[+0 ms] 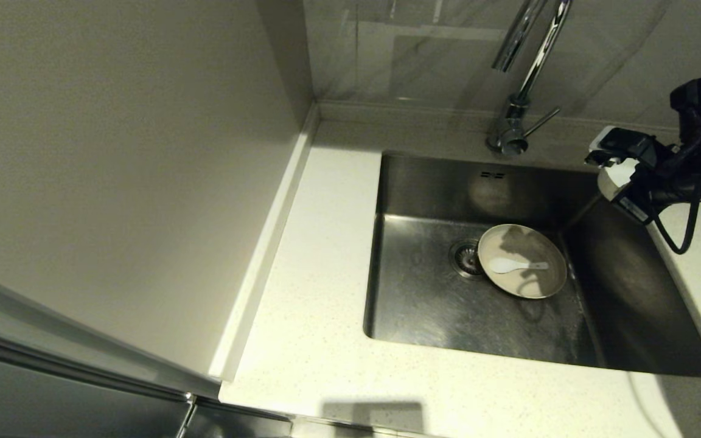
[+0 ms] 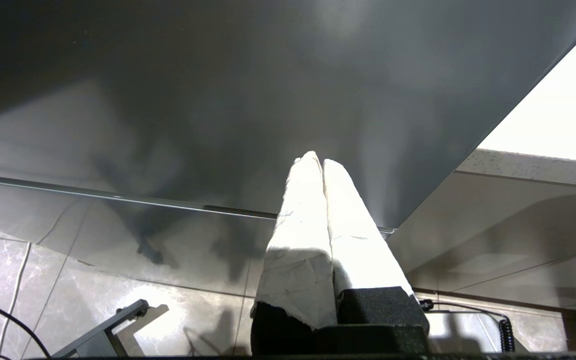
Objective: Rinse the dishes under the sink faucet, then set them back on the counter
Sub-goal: Put a bowl into the sink
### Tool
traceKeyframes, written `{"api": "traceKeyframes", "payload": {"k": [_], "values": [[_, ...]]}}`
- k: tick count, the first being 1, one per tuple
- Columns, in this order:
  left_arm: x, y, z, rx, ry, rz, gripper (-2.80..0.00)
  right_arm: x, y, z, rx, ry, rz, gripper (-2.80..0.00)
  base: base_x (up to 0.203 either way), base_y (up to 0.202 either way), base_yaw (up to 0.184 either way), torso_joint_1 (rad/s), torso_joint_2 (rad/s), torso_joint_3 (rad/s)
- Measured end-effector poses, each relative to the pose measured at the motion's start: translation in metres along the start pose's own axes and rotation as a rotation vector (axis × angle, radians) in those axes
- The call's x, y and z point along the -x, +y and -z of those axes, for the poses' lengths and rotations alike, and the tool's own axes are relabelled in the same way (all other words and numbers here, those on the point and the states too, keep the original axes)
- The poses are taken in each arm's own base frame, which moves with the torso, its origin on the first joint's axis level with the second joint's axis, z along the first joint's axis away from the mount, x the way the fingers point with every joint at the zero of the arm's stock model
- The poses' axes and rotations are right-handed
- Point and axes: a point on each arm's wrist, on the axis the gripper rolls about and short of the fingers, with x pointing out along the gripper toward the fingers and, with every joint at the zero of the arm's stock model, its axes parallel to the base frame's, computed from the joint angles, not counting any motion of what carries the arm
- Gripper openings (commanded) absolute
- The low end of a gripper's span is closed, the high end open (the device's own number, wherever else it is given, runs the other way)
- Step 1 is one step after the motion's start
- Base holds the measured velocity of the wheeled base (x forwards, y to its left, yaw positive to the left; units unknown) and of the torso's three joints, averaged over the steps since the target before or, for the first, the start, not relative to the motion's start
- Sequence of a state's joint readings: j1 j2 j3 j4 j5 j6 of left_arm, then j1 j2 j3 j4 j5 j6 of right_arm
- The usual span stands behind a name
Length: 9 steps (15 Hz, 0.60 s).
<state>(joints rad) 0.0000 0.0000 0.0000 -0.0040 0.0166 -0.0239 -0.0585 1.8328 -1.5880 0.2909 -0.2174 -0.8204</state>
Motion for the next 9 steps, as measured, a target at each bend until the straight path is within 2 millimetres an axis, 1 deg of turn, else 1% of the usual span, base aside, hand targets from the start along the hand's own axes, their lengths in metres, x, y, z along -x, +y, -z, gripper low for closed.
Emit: {"api": "traceKeyframes", "payload": {"k": [1,4,6,9], "values": [[0.0,0.0,0.0,0.0,0.0,0.0,-2.8,0.008,0.015,-0.004,0.006,-0.013,-0.035,-2.8,0.0,0.0,0.0,0.0,0.0,0.0],[0.0,0.0,0.0,0.0,0.0,0.0,-2.8,0.026,0.046,-0.01,0.02,-0.034,-0.092,-2.8,0.0,0.0,0.0,0.0,0.0,0.0],[0.0,0.0,0.0,0.0,0.0,0.0,-2.8,0.032,0.062,-0.008,0.032,-0.024,-0.103,-2.8,0.0,0.0,0.0,0.0,0.0,0.0],[0.0,0.0,0.0,0.0,0.0,0.0,-2.8,0.034,0.082,-0.001,0.048,-0.043,-0.112,-2.8,0.0,0.0,0.0,0.0,0.0,0.0]]}}
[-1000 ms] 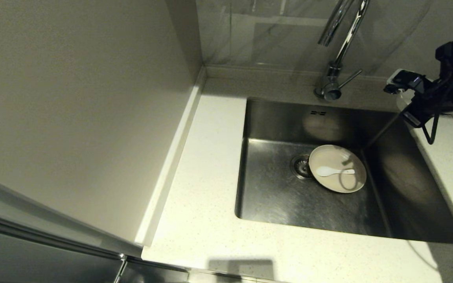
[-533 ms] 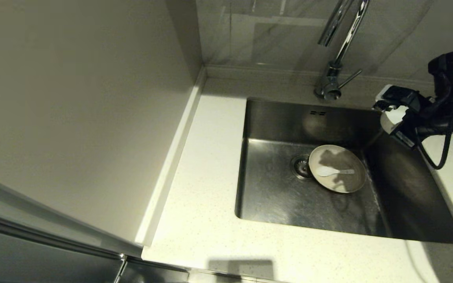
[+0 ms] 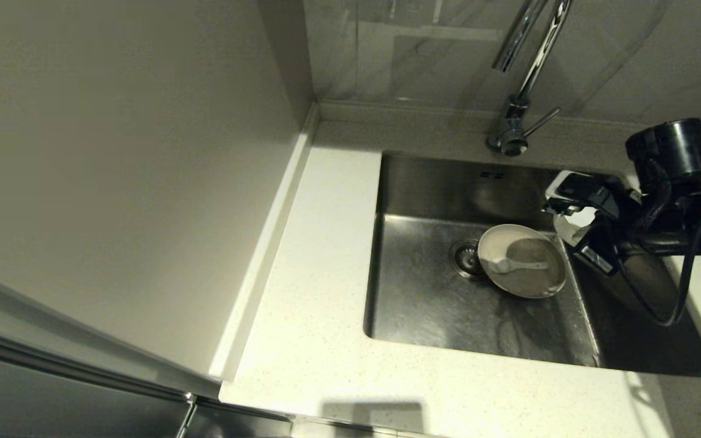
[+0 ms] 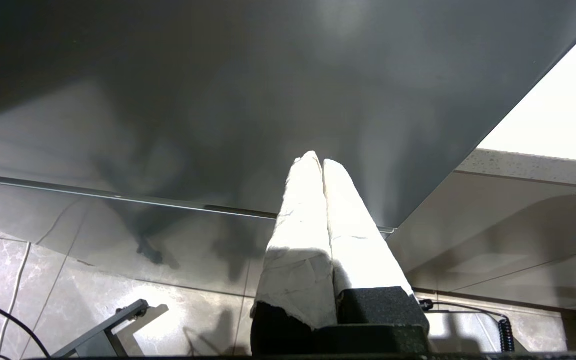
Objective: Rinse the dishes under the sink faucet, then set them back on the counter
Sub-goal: Put a bowl into the sink
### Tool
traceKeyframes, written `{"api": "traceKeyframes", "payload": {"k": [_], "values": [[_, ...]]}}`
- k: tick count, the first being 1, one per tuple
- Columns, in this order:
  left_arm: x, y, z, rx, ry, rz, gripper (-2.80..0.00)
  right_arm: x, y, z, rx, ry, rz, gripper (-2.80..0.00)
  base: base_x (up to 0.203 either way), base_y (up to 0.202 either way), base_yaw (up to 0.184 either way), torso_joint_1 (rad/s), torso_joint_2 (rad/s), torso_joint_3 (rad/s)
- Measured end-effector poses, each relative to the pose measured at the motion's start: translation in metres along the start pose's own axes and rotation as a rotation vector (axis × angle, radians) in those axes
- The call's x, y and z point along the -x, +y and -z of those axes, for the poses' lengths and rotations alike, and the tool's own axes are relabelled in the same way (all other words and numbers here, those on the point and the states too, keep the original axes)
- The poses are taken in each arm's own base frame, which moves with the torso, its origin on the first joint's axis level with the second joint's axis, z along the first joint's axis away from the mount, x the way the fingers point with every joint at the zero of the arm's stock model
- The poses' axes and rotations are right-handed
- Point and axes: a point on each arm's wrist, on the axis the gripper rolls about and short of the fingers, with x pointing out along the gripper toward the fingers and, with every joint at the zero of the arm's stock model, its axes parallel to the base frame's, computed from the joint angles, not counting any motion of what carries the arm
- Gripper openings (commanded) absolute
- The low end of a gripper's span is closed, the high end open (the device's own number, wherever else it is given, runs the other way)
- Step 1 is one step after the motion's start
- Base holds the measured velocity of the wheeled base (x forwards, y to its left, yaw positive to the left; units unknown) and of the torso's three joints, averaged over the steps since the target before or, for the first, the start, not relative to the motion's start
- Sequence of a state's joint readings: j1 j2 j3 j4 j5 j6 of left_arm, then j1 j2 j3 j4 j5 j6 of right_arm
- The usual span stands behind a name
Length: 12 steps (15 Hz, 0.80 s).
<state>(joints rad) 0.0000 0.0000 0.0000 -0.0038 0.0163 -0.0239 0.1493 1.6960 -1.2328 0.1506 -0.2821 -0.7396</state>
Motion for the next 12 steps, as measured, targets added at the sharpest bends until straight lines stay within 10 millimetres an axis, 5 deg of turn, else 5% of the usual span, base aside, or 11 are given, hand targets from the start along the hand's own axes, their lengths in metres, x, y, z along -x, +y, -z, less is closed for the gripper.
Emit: {"api": "traceKeyframes", "payload": {"k": [6,12], "values": [[0.0,0.0,0.0,0.0,0.0,0.0,-2.8,-0.001,0.039,-0.014,0.047,-0.075,0.011,-2.8,0.0,0.0,0.0,0.0,0.0,0.0],[0.0,0.0,0.0,0.0,0.0,-0.001,-2.8,-0.002,0.106,-0.046,0.037,-0.104,-0.048,-2.8,0.0,0.0,0.0,0.0,0.0,0.0]]}}
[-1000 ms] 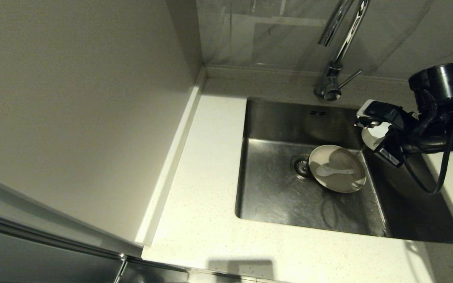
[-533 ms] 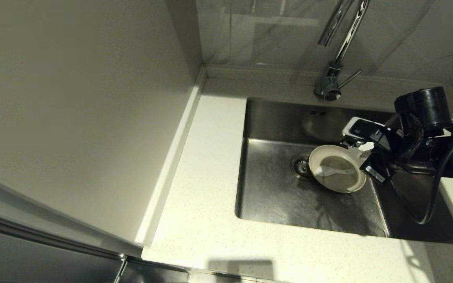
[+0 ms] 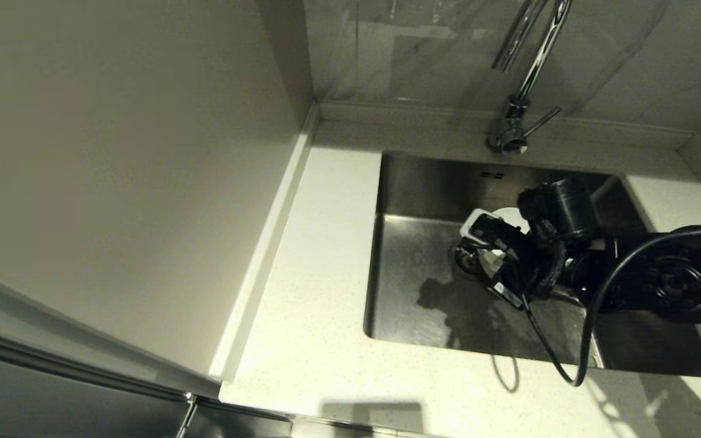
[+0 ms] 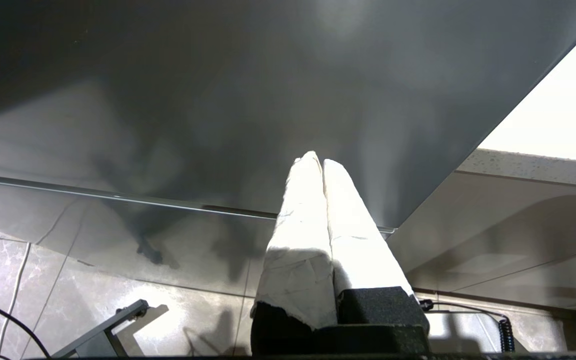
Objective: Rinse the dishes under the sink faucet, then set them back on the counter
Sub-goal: Put a bowl into the sink
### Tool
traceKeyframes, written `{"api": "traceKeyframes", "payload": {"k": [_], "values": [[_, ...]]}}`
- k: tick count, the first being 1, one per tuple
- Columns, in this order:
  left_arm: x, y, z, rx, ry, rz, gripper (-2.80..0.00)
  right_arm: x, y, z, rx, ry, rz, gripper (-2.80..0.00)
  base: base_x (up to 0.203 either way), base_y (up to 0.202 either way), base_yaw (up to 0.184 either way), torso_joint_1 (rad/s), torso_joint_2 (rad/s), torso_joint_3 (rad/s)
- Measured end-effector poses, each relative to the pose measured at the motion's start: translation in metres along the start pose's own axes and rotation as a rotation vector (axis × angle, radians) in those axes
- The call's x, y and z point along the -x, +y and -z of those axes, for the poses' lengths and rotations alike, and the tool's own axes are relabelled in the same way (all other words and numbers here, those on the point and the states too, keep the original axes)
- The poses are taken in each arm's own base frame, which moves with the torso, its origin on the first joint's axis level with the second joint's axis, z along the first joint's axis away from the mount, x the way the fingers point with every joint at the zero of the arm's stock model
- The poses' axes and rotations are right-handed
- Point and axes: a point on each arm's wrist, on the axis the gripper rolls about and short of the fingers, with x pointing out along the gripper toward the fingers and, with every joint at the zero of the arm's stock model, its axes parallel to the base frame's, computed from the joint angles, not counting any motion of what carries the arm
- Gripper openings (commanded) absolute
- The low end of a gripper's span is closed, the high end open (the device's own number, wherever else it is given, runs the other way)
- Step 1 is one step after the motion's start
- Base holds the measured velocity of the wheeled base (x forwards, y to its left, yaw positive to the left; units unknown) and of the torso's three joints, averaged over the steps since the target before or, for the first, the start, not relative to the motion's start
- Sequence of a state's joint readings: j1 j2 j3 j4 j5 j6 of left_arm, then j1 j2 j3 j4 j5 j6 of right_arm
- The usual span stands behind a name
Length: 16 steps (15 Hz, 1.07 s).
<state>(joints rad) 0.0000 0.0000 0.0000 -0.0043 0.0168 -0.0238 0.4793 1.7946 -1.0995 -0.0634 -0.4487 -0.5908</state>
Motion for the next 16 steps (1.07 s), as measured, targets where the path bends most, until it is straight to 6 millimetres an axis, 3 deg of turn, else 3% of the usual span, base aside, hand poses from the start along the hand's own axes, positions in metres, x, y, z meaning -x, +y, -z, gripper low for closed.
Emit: {"api": "traceKeyframes", "payload": {"k": [9,16], "values": [[0.0,0.0,0.0,0.0,0.0,0.001,-2.8,-0.035,0.066,-0.035,0.036,-0.037,-0.058,-2.8,0.0,0.0,0.0,0.0,0.0,0.0],[0.0,0.0,0.0,0.0,0.0,0.001,-2.8,-0.071,0.075,-0.087,-0.101,-0.139,-0.019,-2.8,0.0,0.0,0.0,0.0,0.0,0.0]]}}
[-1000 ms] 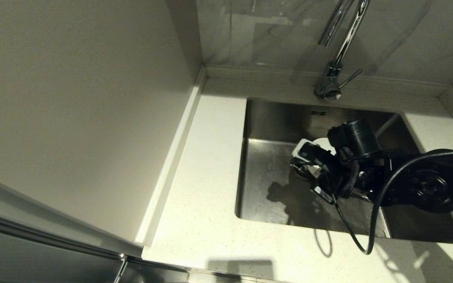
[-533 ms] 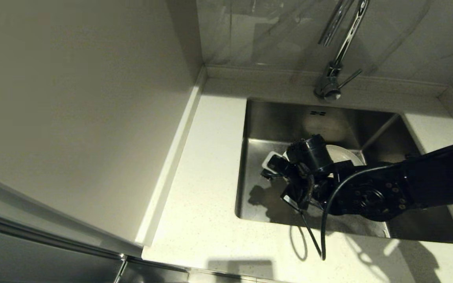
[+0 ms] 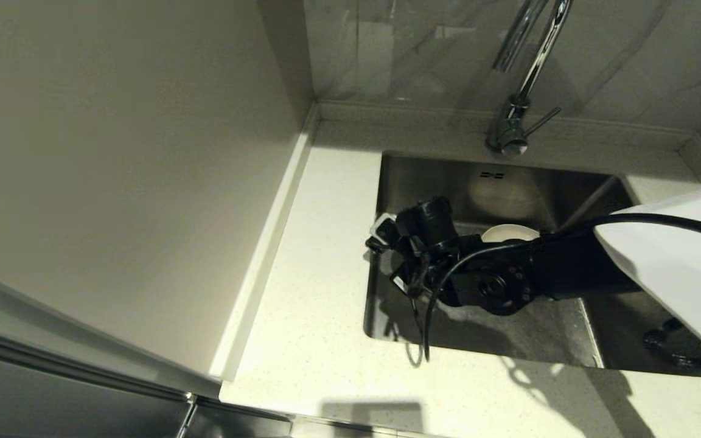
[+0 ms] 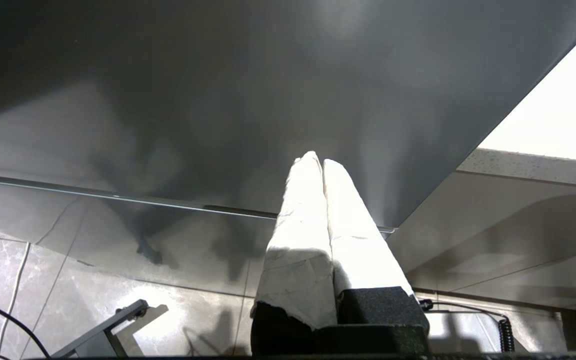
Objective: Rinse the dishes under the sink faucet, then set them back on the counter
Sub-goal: Put a bowl into the sink
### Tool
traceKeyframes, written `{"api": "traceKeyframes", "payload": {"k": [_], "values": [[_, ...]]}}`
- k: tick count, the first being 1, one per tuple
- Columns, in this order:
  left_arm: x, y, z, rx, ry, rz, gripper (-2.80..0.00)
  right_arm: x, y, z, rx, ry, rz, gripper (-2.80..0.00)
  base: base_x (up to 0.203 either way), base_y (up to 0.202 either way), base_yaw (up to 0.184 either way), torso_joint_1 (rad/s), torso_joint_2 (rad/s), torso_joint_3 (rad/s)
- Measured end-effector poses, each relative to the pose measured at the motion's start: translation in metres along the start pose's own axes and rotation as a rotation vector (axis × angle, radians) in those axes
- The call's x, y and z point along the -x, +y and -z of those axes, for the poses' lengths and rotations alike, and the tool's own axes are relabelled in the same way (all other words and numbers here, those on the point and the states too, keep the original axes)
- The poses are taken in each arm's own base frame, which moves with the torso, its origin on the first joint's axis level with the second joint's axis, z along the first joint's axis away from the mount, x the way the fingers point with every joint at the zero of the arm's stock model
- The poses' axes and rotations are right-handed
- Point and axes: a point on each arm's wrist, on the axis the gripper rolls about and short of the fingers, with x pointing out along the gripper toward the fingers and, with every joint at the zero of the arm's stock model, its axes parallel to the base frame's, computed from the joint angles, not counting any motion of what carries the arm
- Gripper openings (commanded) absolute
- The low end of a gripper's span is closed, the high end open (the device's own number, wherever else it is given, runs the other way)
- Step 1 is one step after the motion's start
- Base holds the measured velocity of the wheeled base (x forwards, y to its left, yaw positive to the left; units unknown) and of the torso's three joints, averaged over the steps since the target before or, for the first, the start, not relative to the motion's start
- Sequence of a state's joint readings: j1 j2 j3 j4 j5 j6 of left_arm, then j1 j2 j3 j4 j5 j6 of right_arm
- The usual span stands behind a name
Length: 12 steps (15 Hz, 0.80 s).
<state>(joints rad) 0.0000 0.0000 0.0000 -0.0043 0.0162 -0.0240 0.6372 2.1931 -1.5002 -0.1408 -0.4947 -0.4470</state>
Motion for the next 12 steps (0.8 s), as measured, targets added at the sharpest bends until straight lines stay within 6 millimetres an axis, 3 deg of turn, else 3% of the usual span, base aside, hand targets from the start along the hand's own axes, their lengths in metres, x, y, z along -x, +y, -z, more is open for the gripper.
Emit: {"api": "traceKeyframes", "payload": {"k": [3,7,12], "values": [[0.0,0.0,0.0,0.0,0.0,0.0,-2.8,-0.024,0.007,-0.015,-0.049,-0.029,0.044,-2.8,0.0,0.0,0.0,0.0,0.0,0.0],[0.0,0.0,0.0,0.0,0.0,0.0,-2.8,-0.052,0.017,-0.004,-0.046,0.015,0.067,-2.8,0.0,0.0,0.0,0.0,0.0,0.0],[0.0,0.0,0.0,-0.001,0.0,0.0,-2.8,-0.069,-0.002,0.007,-0.071,0.053,0.121,-2.8,0.0,0.0,0.0,0.0,0.0,0.0]]}}
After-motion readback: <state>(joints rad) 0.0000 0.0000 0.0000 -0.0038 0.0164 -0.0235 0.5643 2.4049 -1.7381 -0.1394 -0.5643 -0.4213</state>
